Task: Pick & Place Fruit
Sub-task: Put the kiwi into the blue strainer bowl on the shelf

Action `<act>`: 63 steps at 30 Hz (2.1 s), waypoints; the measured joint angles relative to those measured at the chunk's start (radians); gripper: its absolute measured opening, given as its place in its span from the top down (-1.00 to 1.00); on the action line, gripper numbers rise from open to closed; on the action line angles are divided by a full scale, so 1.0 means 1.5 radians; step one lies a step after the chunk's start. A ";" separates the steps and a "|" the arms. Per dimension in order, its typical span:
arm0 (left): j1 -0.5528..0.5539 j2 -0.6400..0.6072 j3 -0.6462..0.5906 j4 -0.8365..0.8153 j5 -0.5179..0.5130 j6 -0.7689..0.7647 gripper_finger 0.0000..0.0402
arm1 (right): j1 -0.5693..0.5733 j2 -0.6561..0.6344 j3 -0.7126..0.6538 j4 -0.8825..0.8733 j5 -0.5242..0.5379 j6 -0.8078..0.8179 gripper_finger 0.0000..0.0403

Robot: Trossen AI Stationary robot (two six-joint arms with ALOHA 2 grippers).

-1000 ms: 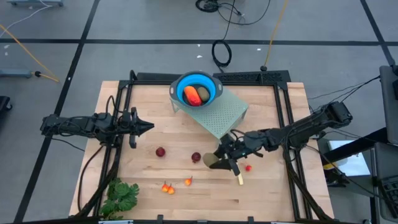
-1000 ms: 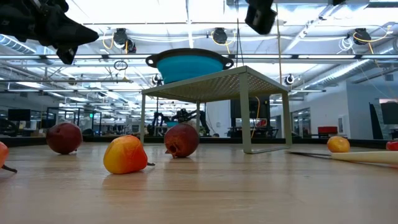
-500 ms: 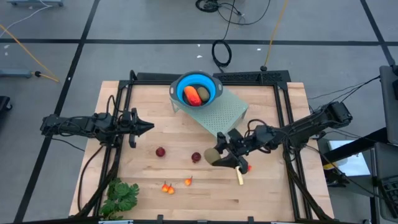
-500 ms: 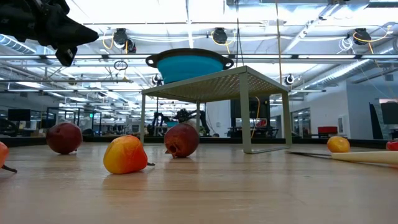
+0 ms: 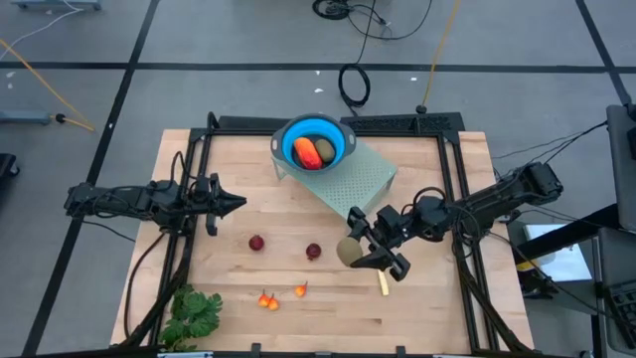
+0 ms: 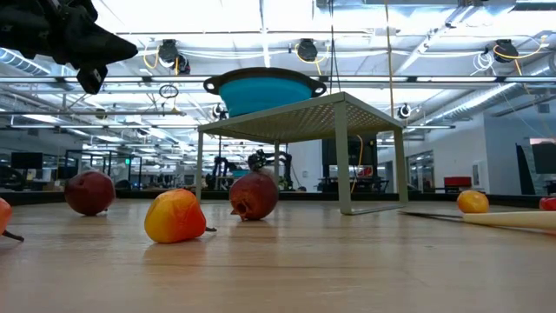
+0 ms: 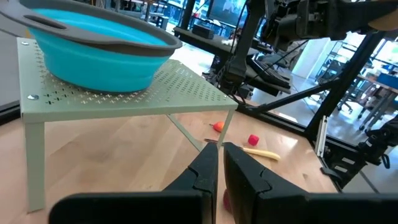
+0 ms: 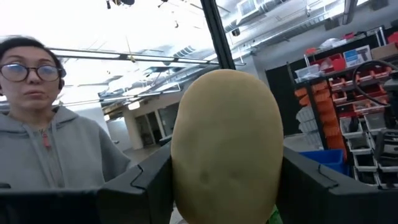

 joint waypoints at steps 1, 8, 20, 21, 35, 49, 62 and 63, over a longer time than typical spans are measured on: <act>0.000 0.000 0.000 0.000 0.000 0.000 0.87 | 0.000 0.000 0.000 0.000 0.000 0.000 -0.01; 0.000 0.000 0.000 0.000 0.000 0.000 0.87 | 0.000 0.000 0.000 -0.006 0.017 -0.008 -0.01; 0.000 0.000 0.000 0.000 0.000 0.001 0.87 | 0.000 0.000 0.000 -0.197 0.217 -0.186 -0.01; 0.000 0.000 0.000 0.000 0.000 0.001 0.87 | 0.000 0.000 0.000 -0.208 0.232 -0.198 -0.01; 0.000 0.000 0.000 0.000 -0.001 0.001 0.87 | -0.001 0.000 0.000 -0.290 0.407 -0.430 -0.01; 0.000 0.000 0.000 0.000 -0.001 -0.002 0.87 | 0.000 0.000 0.000 -0.304 0.528 -0.674 -0.01; 0.000 0.000 0.000 0.000 -0.004 -0.034 0.87 | -0.027 -0.011 0.000 -0.301 0.530 -0.586 -0.01; 0.000 0.000 0.000 0.000 -0.004 -0.034 0.87 | -0.033 -0.014 0.000 -0.306 0.528 -0.557 -0.01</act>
